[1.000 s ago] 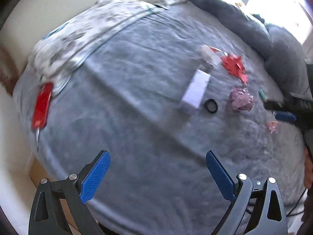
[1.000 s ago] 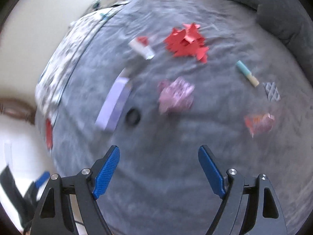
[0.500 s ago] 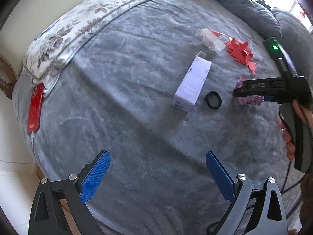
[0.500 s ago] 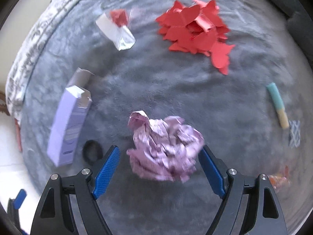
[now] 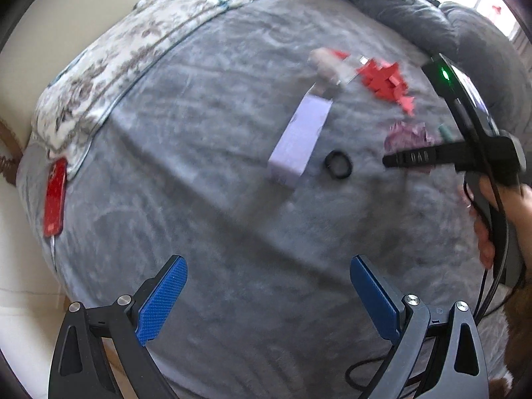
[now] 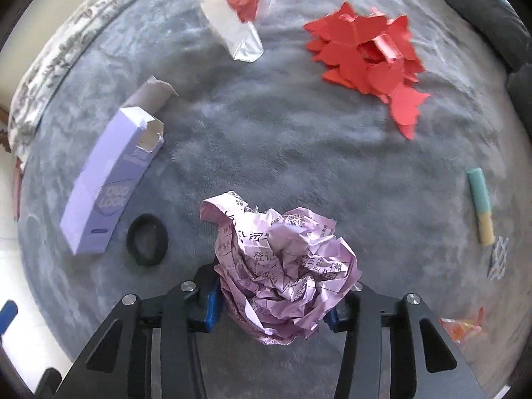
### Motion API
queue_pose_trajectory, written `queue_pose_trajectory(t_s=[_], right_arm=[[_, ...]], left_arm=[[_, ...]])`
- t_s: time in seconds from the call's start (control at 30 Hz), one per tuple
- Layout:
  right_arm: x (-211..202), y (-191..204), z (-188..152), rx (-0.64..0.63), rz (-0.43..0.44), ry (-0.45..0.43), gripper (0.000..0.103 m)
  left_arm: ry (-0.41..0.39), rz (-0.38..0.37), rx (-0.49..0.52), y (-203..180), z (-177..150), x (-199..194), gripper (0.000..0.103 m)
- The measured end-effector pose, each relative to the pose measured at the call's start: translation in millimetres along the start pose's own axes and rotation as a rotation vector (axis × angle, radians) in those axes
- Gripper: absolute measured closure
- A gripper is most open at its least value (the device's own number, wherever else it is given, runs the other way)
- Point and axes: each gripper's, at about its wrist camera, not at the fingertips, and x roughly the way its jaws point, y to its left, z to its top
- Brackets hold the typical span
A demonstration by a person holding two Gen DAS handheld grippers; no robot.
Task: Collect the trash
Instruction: 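Grasp the crumpled pink paper with the right gripper and lift it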
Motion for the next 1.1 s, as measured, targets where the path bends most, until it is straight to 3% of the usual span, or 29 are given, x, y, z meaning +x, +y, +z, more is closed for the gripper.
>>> queue_pose_trajectory(t_s=[0.13,0.4,0.57,0.73,1.1], right_arm=[[-28.1,-19.0,-27.8,0.039,0.046,-0.033,0.057],[-59.8,-68.9,-84.7,0.114,0.103,-0.033,0.057],[-69.5,-81.8,-96.1,0.146,0.133,-0.041,0.058],[-67.0,-77.3,-93.6,0.156,0.166,-0.049,0.057],[-64.8,-74.7,-92.2,0.147,0.215,-0.058,0.057]], left_arm=[[-0.037,-0.086,0.001,-13.2,22.3,-0.4,0.005],[-0.016,-0.159,0.078,-72.2,64.8,48.8,0.005],[0.056,-0.128,0.111,-94.6,73.5,88.8,0.005],[0.11,-0.075,0.068,-92.0,79.7,115.4,0.005],[0.135,-0.029,0.053,-90.8,81.1,138.4,0.005]])
